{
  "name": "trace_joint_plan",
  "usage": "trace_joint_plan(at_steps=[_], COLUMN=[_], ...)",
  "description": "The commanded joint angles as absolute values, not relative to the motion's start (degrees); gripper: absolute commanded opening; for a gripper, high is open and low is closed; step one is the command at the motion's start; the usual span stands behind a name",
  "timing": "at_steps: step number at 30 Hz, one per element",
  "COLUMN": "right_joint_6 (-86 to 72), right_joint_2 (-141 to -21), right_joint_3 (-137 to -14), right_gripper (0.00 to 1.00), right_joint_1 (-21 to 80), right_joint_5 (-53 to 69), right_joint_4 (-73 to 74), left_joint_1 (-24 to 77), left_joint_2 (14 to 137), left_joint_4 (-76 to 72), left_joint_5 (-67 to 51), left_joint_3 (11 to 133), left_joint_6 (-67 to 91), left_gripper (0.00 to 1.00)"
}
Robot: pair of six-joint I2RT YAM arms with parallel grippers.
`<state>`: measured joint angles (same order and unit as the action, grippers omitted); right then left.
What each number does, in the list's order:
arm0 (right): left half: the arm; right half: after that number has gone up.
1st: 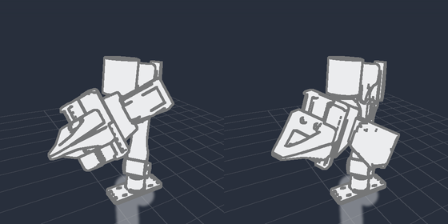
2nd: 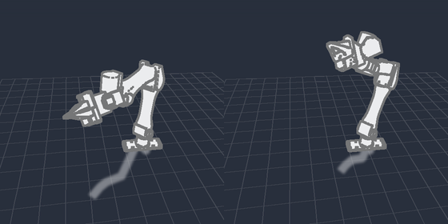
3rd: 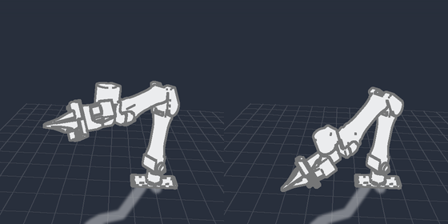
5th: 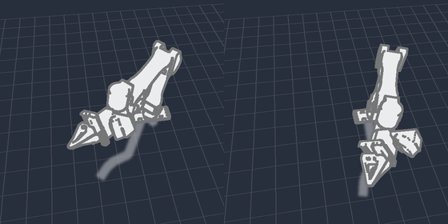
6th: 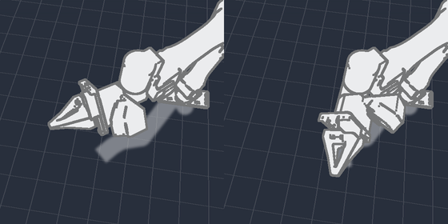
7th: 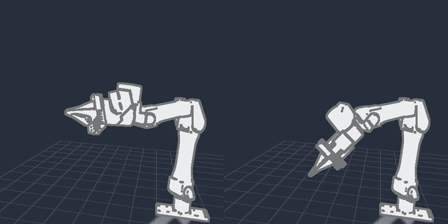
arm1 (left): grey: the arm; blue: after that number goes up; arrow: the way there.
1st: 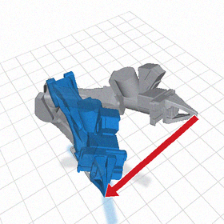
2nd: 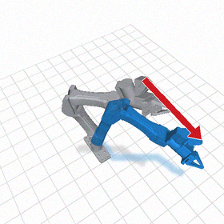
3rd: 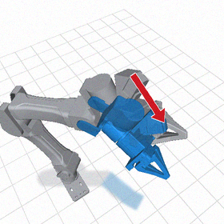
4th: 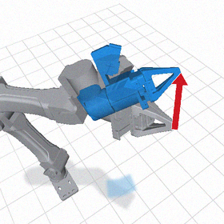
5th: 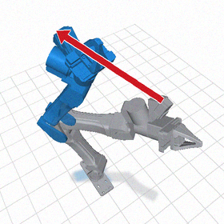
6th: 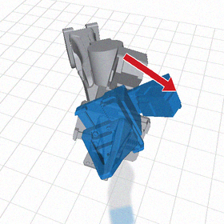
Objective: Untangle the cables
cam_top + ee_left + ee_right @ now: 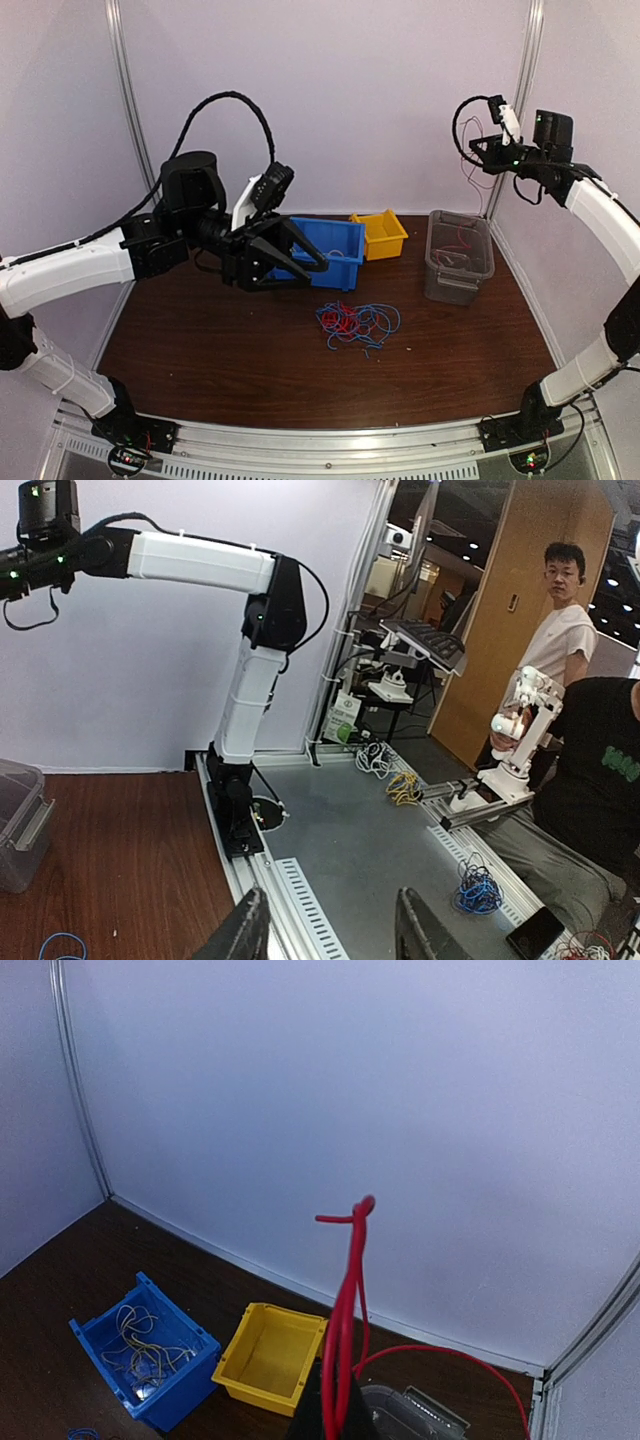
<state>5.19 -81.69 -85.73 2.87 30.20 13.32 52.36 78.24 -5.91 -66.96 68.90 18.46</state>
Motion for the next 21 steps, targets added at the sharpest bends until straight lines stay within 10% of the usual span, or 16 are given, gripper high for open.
trace_joint_plan(at_steps=[1,9,17,21], right_joint_6=[6.68,9.36,8.85,10.03], right_joint_2=[-80.55,-82.96,-81.92,-78.23], right_joint_3=[-78.17,-64.92,-74.47,-76.78], right_gripper=[0.0,0.03,0.84,0.93], right_joint_1=[2.56,2.48,2.38,2.42], right_joint_5=[30.97,26.68,24.6,33.95], right_joint_4=[11.9,13.17,27.68,30.65], left_joint_1=[52.59,52.63,52.64,52.62], left_joint_2=[78.3,77.24,77.18,78.6], left_joint_4=[-3.46,-0.26,3.47,2.61], left_joint_5=[-59.06,-43.59,-24.17,-21.95], left_joint_3=[71.31,71.72,72.61,72.25], left_joint_6=[14.72,12.13,11.88,11.34], left_gripper=[0.44,0.53,0.59,0.6])
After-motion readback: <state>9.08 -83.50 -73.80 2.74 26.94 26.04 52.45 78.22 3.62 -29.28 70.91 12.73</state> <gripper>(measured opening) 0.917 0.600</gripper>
